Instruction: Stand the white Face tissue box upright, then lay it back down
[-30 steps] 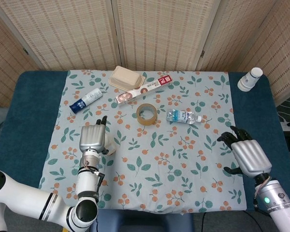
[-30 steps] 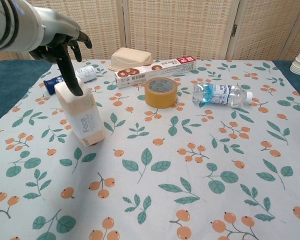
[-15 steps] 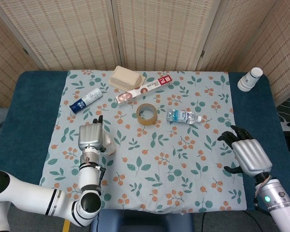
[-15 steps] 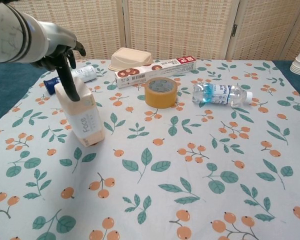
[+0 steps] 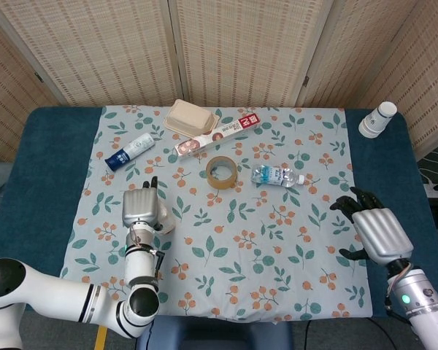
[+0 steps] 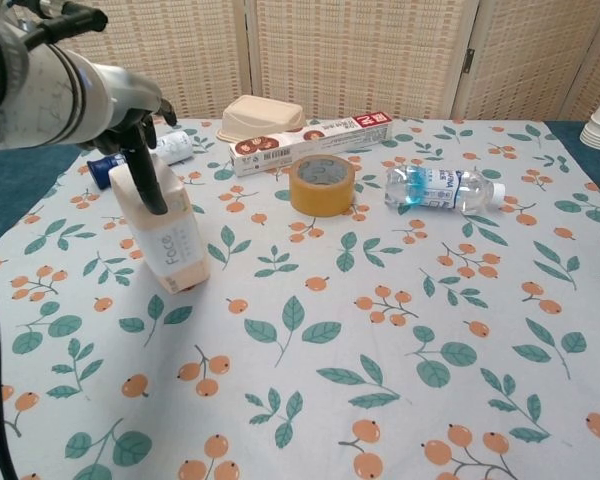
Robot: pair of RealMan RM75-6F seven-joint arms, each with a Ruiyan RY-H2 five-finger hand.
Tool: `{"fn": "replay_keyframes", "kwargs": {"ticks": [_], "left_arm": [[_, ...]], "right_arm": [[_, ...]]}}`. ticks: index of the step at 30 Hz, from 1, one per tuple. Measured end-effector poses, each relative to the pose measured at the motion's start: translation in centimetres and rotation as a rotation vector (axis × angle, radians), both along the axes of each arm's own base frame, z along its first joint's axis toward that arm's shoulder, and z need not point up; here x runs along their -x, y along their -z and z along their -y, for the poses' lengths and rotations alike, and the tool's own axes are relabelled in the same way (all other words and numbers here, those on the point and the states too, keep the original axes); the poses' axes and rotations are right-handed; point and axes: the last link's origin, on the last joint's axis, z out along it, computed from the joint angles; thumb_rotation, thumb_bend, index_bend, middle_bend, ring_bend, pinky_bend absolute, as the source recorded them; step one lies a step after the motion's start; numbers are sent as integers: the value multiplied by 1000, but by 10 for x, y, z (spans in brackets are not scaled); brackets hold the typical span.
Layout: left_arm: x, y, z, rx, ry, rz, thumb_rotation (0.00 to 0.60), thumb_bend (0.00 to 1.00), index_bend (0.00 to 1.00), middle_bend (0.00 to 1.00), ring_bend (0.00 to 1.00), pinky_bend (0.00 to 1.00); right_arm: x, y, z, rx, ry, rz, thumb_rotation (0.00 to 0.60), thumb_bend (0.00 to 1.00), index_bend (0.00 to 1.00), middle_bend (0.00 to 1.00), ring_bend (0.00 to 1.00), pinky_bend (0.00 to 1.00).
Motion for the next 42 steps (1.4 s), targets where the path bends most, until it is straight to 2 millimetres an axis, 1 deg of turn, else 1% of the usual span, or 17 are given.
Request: {"fn": "replay_keyframes", "kwargs": {"ticks": [8, 10, 14, 16, 18, 20, 23, 26, 29, 35, 38, 42], "left_arm": [[11, 4, -4, 12, -33, -17, 600, 114, 0, 141, 981, 1000], [13, 5, -4, 12, -32, -17, 600, 117, 0, 167, 986, 1000], [16, 6, -5, 19, -31, -30, 600, 156, 7, 237, 999, 1000], [18, 8, -5, 30, -36, -35, 600, 179, 58, 267, 1000, 1000], [19, 8, -5, 29, -32, -33, 600, 205, 166, 314, 1000, 1000], [20, 9, -5, 21, -18, -40, 600, 238, 289, 385, 1000, 1000], [22, 10, -5, 8, 1, -48, 600, 278, 396, 481, 1000, 1000], [24, 11, -5, -1, 9, -54, 600, 311, 464, 582, 1000, 1000], [25, 11, -6, -13, 20, -52, 600, 331, 512, 647, 1000, 1000], [19, 3, -6, -56, 60, 12, 600, 333, 514, 662, 1000, 1000], [13, -5, -7, -86, 82, 96, 600, 333, 496, 667, 1000, 1000], [6, -15, -7, -145, 141, 209, 600, 328, 502, 680, 1000, 1000]], "right_arm": [[1, 1, 1, -5, 4, -5, 600, 72, 283, 192, 56, 105], [2, 2, 1, -6, 7, -8, 600, 72, 283, 192, 56, 105], [3, 3, 2, -6, 11, -12, 600, 71, 283, 192, 56, 105], [3, 3, 2, -6, 14, -14, 600, 71, 283, 192, 56, 105], [4, 3, 2, -5, 16, -16, 600, 72, 283, 192, 56, 105], [4, 3, 3, -3, 17, -17, 600, 72, 283, 192, 56, 105], [3, 3, 3, 0, 15, -17, 600, 71, 283, 192, 56, 105], [3, 2, 3, 1, 15, -17, 600, 71, 283, 192, 56, 105], [3, 2, 3, 3, 14, -17, 600, 72, 283, 192, 56, 105], [3, 4, 3, -1, 14, -20, 600, 72, 283, 192, 56, 105], [4, 4, 3, -2, 15, -23, 600, 72, 283, 192, 56, 105], [4, 5, 3, -3, 15, -29, 600, 72, 284, 192, 56, 105]]}}
